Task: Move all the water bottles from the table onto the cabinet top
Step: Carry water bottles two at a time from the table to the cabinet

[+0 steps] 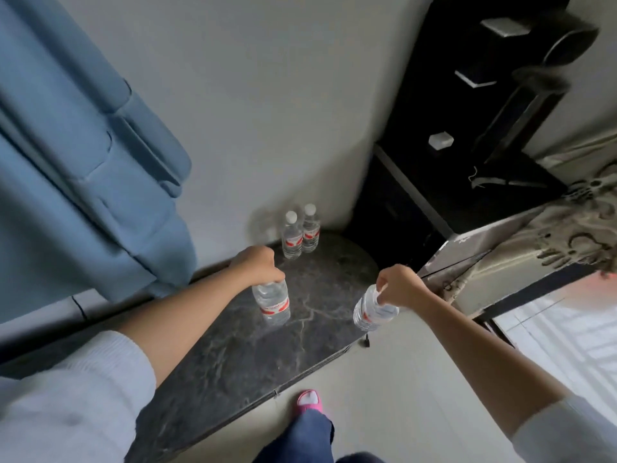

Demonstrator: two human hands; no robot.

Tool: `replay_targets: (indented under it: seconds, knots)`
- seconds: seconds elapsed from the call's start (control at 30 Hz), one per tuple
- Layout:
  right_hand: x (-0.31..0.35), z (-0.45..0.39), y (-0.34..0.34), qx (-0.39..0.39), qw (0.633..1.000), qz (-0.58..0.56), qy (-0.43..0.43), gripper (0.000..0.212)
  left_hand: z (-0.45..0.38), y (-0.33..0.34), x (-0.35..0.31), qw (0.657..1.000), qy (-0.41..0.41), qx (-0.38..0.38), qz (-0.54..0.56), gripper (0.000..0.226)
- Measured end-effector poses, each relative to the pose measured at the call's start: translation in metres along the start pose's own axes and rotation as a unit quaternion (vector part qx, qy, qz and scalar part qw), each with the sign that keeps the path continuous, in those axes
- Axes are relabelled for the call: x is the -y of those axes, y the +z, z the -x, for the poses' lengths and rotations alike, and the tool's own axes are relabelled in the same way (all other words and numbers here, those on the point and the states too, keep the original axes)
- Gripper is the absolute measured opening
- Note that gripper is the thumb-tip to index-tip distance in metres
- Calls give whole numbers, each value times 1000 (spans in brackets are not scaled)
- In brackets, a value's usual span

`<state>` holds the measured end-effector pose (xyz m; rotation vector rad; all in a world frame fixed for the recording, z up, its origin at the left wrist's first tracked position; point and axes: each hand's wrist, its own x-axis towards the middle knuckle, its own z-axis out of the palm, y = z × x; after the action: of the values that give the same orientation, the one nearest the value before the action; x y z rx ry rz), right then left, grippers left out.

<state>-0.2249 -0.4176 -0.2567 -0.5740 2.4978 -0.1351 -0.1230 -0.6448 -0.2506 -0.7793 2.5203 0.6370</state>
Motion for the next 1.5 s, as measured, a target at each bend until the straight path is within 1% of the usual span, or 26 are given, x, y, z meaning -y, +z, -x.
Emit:
replay_targets:
  seconds: [0.13, 0.2, 0.3, 0.37, 0.47, 0.53, 0.67, 0.77, 0.87, 0.9, 0.97, 1.03, 1.07, 1.1, 1.23, 1.3, 1.37, 1.5]
  knots:
    - [-4, -44, -12, -5, 1000, -29, 5, 29, -39, 1, -14, 998, -21, -17, 57, 16]
    - [-5, -70, -16, -4, 999, -37, 4, 29, -61, 6, -18, 993, -53, -24, 105, 14]
    - [-4, -107, -17, 1, 999, -37, -9, 28, -86, 20, -22, 980, -102, -33, 167, 27]
    - [-4, -134, -16, 5, 999, -21, -24, 28, -103, 31, -26, 971, -126, -42, 196, 27]
    - [-2, -172, -16, 16, 999, 10, -51, 27, -123, 42, -36, 961, -164, -49, 217, 25]
    - [-2, -195, -16, 30, 997, 13, -65, 26, -132, 48, -43, 952, -195, -50, 228, 29]
    - [-1, -229, -13, 67, 992, 10, -108, 25, -150, 60, -53, 935, -262, -59, 234, 31]
    - [-1, -247, -8, 79, 988, -3, -131, 26, -161, 66, -54, 922, -284, -69, 252, 34]
    - [2, -261, -1, 88, 983, -15, -158, 27, -170, 70, -56, 918, -293, -75, 255, 28]
    - [3, -264, -1, 83, 981, -12, -174, 28, -173, 70, -58, 920, -291, -78, 249, 23]
    - [5, -271, 1, 96, 977, -4, -190, 30, -181, 70, -61, 926, -287, -82, 232, 5]
    - [8, -281, 6, 109, 971, -13, -212, 29, -193, 73, -60, 926, -290, -91, 226, 23]
    - [10, -280, 6, 109, 970, -13, -217, 28, -196, 73, -59, 923, -291, -93, 233, 25]
    - [13, -281, 8, 101, 967, -8, -233, 28, -200, 73, -59, 923, -289, -95, 234, 25]
    - [24, -290, 20, 86, 964, -38, -250, 21, -215, 74, -57, 927, -277, -96, 234, 24]
    - [28, -296, 23, 95, 960, -48, -258, 21, -220, 74, -59, 929, -267, -92, 238, 21]
    - [29, -301, 26, 106, 959, -58, -256, 24, -225, 75, -58, 934, -254, -90, 235, 12]
    - [23, -306, 31, 90, 958, -68, -262, 31, -233, 83, -52, 942, -226, -86, 233, 17]
